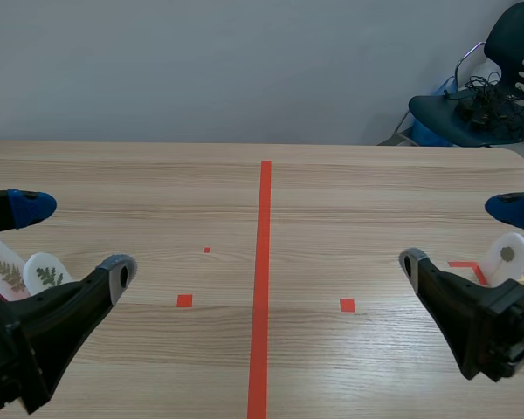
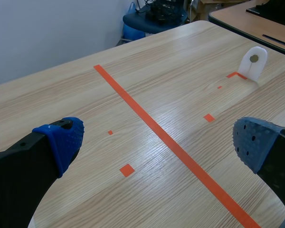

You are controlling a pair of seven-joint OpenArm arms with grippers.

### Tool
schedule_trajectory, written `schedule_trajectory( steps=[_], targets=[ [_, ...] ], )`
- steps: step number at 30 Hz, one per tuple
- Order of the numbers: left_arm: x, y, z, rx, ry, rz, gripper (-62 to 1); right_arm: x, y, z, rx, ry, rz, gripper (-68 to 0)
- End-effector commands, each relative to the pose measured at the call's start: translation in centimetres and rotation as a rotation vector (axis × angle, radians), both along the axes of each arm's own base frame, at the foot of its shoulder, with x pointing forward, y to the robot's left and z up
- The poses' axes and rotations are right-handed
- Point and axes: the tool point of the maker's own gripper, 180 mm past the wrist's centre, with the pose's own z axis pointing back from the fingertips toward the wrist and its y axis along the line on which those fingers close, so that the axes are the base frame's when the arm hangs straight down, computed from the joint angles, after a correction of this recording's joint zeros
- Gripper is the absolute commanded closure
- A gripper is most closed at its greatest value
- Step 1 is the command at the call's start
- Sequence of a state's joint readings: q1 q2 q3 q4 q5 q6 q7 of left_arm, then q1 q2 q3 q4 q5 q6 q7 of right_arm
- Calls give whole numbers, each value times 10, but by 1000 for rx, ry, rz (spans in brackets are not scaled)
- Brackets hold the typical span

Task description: Do the leaf sorting experiment

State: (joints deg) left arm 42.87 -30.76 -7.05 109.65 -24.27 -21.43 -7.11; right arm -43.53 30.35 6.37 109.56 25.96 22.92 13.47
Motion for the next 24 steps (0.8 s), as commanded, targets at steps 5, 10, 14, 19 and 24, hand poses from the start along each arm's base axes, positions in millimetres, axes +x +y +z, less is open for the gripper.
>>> schedule_trajectory(
  steps=[5,10,14,19,24],
  targets=[
    [1,-2,7,-24,-20,0,-623,7,-4,43,81,-222,-7,-679],
    [1,-2,7,-20,-20,-1,-623,8,-17,41,78,-267,-50,-679],
    [1,-2,7,-20,-20,-1,-623,6,-24,36,87,-270,-67,-679],
    [1,-2,7,-21,-21,0,-623,4,-25,32,65,-279,-58,-679],
    [1,-2,7,-22,-21,1,-623,2,-22,26,14,-277,-28,-679]
  ],
)
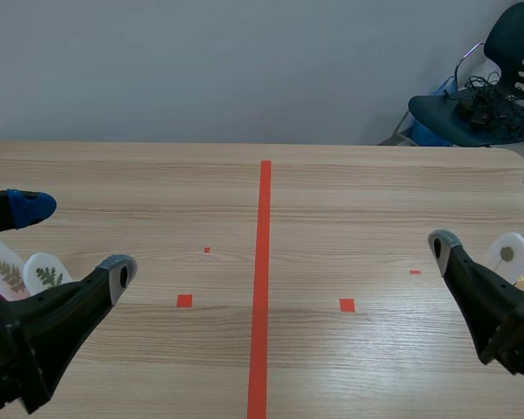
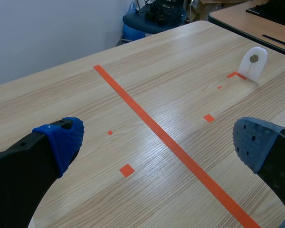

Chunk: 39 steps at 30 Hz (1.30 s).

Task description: Do the leaf sorting experiment

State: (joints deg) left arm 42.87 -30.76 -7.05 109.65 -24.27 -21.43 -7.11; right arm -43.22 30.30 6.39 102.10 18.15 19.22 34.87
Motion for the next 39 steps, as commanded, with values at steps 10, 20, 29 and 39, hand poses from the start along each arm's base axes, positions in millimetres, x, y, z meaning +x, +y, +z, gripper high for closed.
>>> schedule_trajectory(
  steps=[10,20,29,39],
  targets=[
    [1,-2,7,-22,-20,1,-623,0,2,7,-41,-51,32,-679],
    [1,-2,7,-22,-20,0,-623,-4,7,-1,-34,-2,72,-679],
    [1,-2,7,-22,-21,0,-623,-3,6,-7,-52,27,66,-679],
    [1,-2,7,-22,-20,1,-623,-3,4,-12,-62,42,57,-679]
  ],
)
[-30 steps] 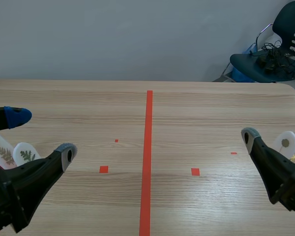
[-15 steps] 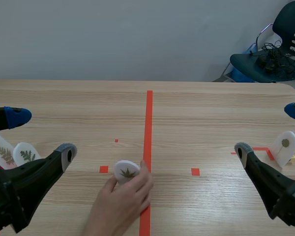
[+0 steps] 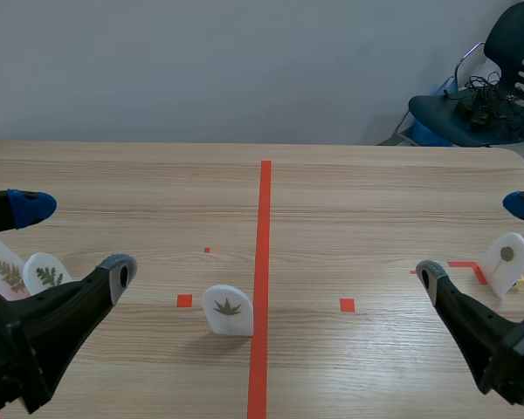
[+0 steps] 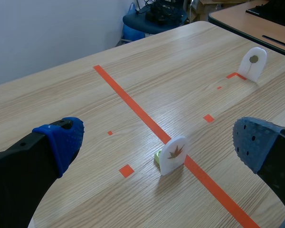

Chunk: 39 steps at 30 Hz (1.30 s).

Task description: Do the leaf sorting experiment

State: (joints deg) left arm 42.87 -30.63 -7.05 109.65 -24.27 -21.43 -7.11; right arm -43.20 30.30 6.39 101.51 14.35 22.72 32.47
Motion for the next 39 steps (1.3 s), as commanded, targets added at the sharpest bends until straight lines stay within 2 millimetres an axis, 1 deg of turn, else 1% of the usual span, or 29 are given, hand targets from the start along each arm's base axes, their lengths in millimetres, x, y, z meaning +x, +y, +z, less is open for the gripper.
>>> schedule_trajectory(
  steps=[1,3,6,8,11,16,19,22,26,29,32,35,39],
  targets=[
    [1,-2,7,-21,-20,-1,-623,4,-5,6,-3,-26,-7,-679],
    [1,-2,7,-21,-20,-1,-623,3,-6,3,-4,-17,-5,-679],
    [1,-2,7,-21,-20,-1,-623,-1,-2,-2,12,17,37,-679],
    [1,-2,7,-20,-20,-1,-623,-1,1,-5,22,34,61,-679],
    [1,-2,7,-20,-20,-1,-623,6,4,-15,43,54,88,-679],
    [1,-2,6,-14,-21,-3,-623,22,10,-41,80,105,126,-679],
    [1,-2,6,-14,-21,-3,-623,29,21,-54,79,102,168,-679],
    [1,-2,6,-14,-22,-3,-623,32,40,-64,86,96,228,-679],
    [1,-2,6,-14,-22,-3,-623,35,71,-79,125,118,274,-679],
    [1,-2,6,-14,-22,-3,-623,37,96,-92,138,132,295,-679],
    [1,-2,6,-14,-22,-3,-623,39,124,-100,147,135,326,-679],
    [1,-2,6,-14,-22,-3,-623,36,154,-108,138,135,373,-679],
    [1,-2,6,-14,-22,-3,-623,34,182,-122,108,152,382,-679]
  ],
)
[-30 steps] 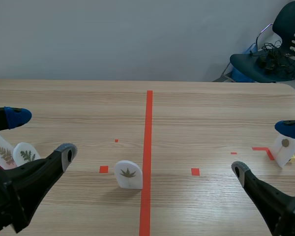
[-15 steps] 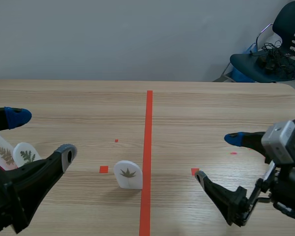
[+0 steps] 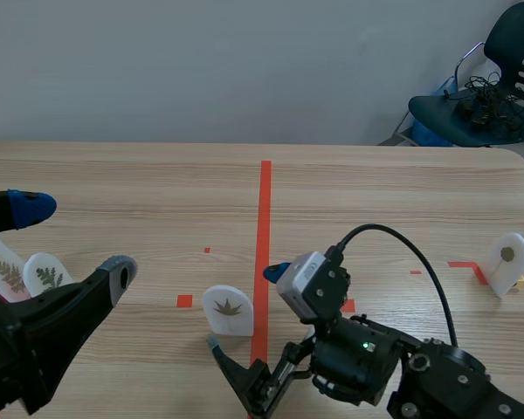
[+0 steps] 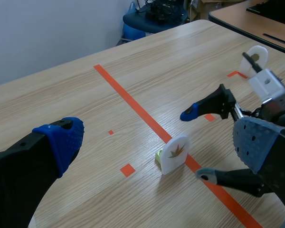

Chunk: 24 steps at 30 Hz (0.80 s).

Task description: Do the leaf sorting experiment

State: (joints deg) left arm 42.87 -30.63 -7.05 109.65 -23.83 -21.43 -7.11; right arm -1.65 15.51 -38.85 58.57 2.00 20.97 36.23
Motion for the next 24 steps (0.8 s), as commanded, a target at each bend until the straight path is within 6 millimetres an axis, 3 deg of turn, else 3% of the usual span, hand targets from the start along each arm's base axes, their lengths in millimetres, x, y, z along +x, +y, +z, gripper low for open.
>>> schedule_trajectory(
  steps=[1,3,8,13,15,18,21,24],
  targets=[
    [1,-2,7,-21,-20,-1,-623,9,2,5,10,-21,-17,-679],
    [1,-2,7,-21,-20,-1,-623,7,11,1,5,-20,-13,-662],
    [1,-2,7,-21,-20,-1,-623,2,19,-3,-1,-13,1,-512],
    [1,-2,7,-21,-20,-1,-623,3,11,-6,-20,-18,-6,-215],
    [1,-2,7,-21,-20,-1,-623,3,9,-6,-21,-21,-5,-135],
    [1,-2,7,-21,-20,-1,-623,3,7,-1,-1,-41,-6,-89],
    [1,-2,7,-21,-20,-1,-623,8,1,17,61,-115,-21,-75],
    [1,-2,7,-21,-20,-1,-623,17,-19,33,103,-147,-77,-75]
  ],
)
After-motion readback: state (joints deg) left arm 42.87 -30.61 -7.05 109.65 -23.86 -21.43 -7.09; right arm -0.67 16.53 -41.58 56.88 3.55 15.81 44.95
